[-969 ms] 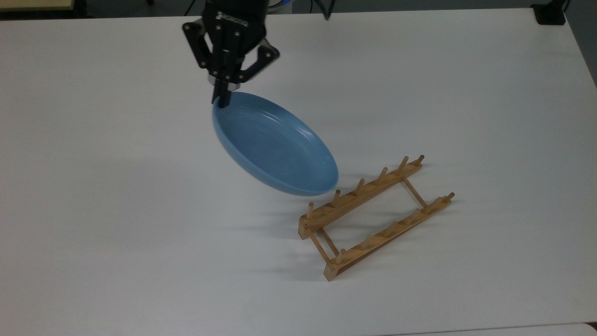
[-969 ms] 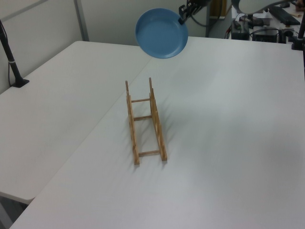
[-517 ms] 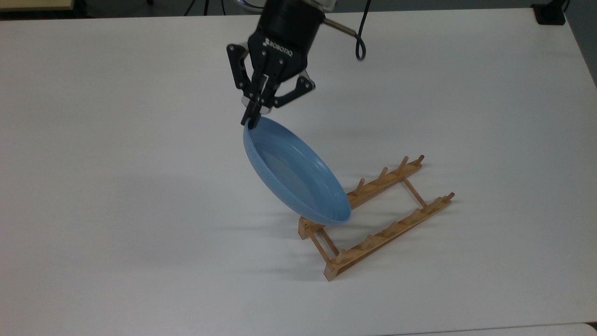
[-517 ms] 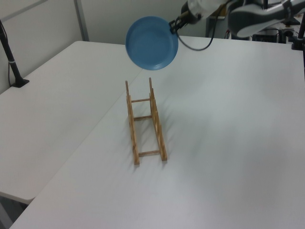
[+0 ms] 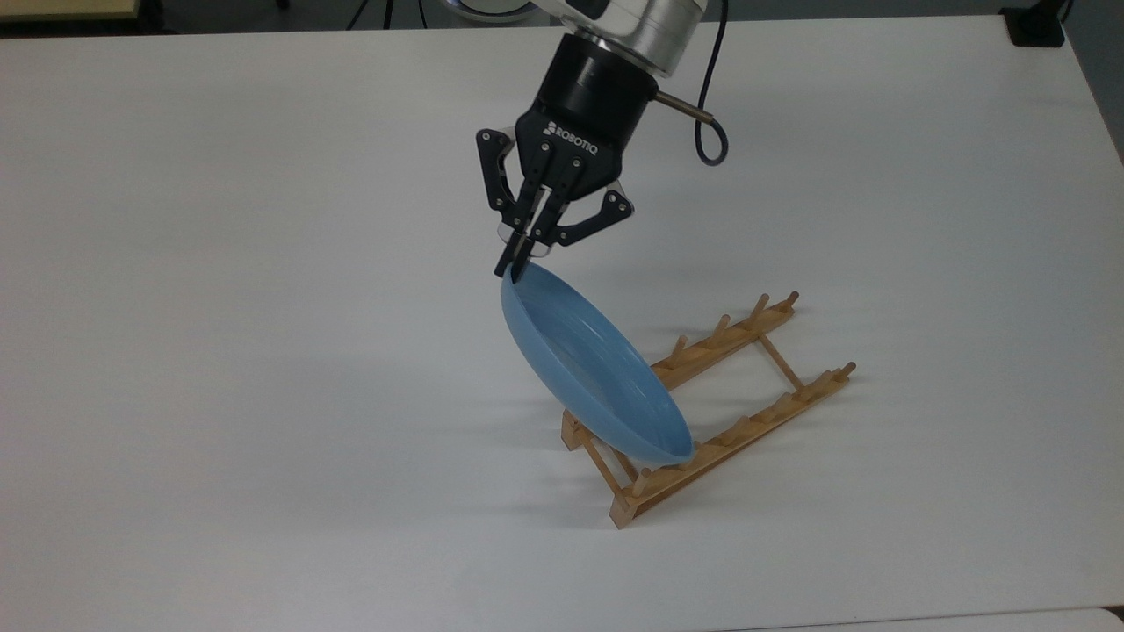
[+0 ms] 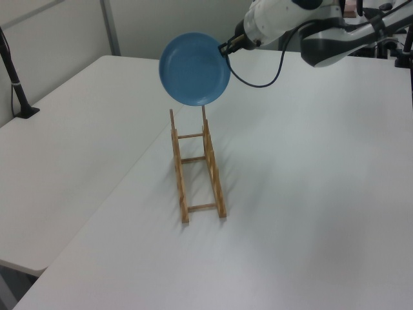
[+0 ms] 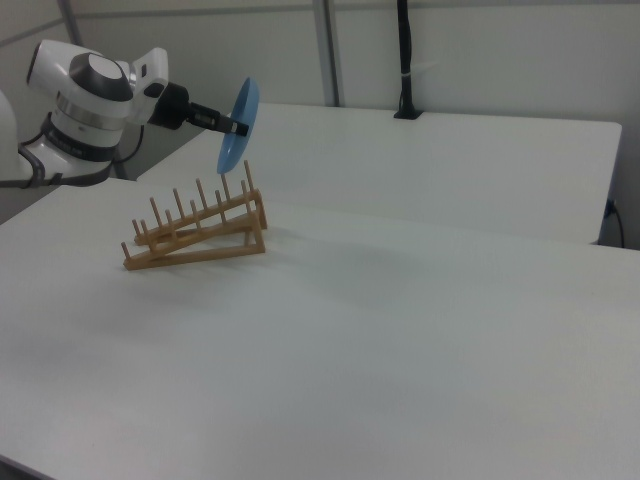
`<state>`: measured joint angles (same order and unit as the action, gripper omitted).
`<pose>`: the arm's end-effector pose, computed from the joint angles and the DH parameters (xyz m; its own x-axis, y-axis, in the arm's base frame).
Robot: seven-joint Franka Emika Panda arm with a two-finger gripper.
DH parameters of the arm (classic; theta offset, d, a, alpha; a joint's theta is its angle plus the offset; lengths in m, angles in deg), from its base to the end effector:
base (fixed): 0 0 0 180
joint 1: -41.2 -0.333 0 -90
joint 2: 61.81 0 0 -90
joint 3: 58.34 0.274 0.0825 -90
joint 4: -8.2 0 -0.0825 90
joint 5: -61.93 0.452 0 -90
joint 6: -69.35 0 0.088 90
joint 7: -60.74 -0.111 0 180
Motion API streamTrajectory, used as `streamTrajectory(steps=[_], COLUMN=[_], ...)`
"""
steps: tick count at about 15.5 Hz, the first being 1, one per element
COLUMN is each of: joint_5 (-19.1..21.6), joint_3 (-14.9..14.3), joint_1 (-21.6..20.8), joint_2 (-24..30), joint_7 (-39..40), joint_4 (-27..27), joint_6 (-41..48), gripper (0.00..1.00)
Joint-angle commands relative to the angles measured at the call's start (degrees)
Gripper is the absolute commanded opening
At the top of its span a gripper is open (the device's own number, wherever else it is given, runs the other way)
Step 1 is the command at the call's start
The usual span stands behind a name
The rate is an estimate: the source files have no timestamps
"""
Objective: Place plate in plate rack
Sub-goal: 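Carry the upright plate over the rack and lower it between pegs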
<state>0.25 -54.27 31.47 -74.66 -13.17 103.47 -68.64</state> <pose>0.7112 0.1630 0.4719 0.5241 -0.1684 0.8349 -0.4421 -0.8916 0.0976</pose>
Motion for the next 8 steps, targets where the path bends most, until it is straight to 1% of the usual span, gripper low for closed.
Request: streamTrajectory(steps=[1, 5, 8], joint_5=[-5.9, -7.6, -7.9], joint_3=[-0.6, -0.6, -0.6], joint_1=[-1.3, -2.2, -2.4], joint_2=[-3.8, -6.5, -6.8], joint_7=[-6.1, -7.0, -7.5], joint_4=[-3.8, -5.2, -5.2], joint_6=[-0.4, -0.3, -0.3], gripper=[0.00, 0.00, 0.00])
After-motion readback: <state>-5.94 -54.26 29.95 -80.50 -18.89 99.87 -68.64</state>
